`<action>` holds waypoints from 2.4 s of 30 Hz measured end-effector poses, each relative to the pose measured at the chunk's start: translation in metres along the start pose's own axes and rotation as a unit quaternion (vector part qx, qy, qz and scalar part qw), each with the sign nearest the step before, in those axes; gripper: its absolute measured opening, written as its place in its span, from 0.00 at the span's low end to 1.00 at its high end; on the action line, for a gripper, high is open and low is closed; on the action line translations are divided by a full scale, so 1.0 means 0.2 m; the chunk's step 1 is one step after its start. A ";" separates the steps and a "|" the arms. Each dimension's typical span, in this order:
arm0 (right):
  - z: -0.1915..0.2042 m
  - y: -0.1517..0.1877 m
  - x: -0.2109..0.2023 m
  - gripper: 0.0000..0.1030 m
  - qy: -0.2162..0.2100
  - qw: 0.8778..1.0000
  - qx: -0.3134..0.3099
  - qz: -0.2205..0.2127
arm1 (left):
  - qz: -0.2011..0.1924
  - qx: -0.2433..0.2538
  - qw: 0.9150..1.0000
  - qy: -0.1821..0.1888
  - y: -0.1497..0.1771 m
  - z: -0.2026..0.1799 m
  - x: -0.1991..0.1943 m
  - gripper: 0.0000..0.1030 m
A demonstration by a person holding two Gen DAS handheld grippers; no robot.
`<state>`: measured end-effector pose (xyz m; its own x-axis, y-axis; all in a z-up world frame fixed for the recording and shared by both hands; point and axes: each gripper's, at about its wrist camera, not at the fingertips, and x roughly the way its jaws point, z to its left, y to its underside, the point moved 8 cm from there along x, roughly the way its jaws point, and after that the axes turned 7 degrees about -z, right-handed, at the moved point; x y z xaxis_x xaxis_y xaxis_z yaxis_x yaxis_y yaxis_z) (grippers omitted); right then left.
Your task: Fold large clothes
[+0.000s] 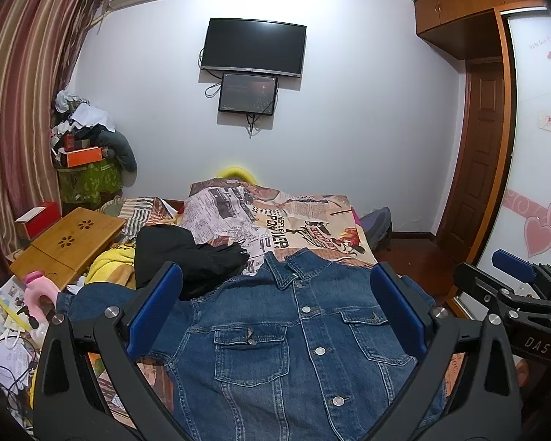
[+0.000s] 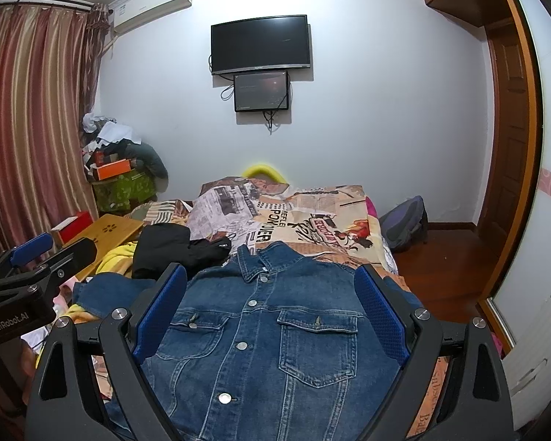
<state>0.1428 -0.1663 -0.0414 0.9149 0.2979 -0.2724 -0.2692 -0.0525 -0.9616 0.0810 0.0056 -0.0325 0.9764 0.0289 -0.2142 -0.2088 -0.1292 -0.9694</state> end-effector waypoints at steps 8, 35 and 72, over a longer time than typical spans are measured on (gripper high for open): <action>0.04 -0.01 0.02 0.88 -0.003 1.000 -0.003 0.005 | -0.001 0.000 1.000 -0.003 -0.01 -0.01 -0.01 1.00; 0.01 0.03 0.03 0.88 -0.007 1.000 -0.001 0.012 | 0.003 0.000 1.000 -0.003 0.01 0.00 0.00 1.00; -0.05 0.12 0.24 0.88 0.012 0.998 0.001 0.060 | 0.021 -0.024 0.996 -0.080 0.04 0.34 0.24 1.00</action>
<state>0.1832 -0.1619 -0.0775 0.8827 0.2664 -0.3871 -0.3788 -0.0843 -0.9217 0.1230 0.0734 -0.0595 0.9445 0.1797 -0.2749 -0.2432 -0.1801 -0.9531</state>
